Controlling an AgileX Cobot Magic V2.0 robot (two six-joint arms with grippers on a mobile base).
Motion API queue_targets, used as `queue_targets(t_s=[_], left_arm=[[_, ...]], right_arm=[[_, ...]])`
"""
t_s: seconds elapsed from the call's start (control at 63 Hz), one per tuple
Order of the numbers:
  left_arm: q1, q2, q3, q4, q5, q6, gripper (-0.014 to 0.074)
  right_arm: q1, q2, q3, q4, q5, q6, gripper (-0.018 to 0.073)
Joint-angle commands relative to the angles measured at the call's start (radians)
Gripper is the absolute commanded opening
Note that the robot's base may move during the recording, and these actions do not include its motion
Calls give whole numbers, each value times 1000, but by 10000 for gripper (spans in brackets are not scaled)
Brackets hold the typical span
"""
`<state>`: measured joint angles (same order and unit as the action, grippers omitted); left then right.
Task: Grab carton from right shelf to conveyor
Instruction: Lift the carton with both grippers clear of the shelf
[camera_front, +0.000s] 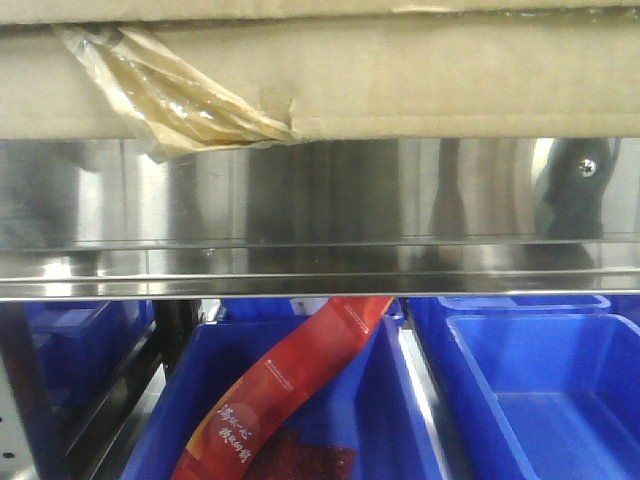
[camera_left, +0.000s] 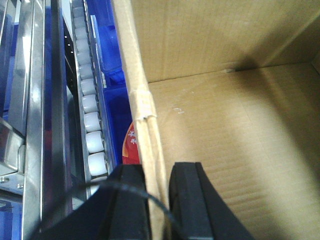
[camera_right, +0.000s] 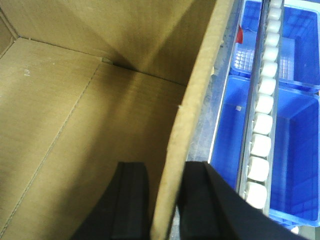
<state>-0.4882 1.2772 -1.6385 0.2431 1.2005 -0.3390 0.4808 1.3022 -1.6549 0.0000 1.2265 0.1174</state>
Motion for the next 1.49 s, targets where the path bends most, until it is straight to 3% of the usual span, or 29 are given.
queue_targets(t_s=[0.0, 0.254, 0.508, 1.477], left_arm=[[-7, -3, -10, -11, 21, 11, -16], [-7, -25, -121, -29, 21, 11, -16], [-7, -65, -133, -43, 21, 11, -16], [-7, -64, -133, -28, 21, 11, -16]], right_arm=[[2, -21, 1, 14, -26, -28, -68], [2, -74, 1, 44, -97, -28, -68], [2, -161, 1, 89, -216, -28, -68], [2, -173, 1, 89, -216, -28, -68]])
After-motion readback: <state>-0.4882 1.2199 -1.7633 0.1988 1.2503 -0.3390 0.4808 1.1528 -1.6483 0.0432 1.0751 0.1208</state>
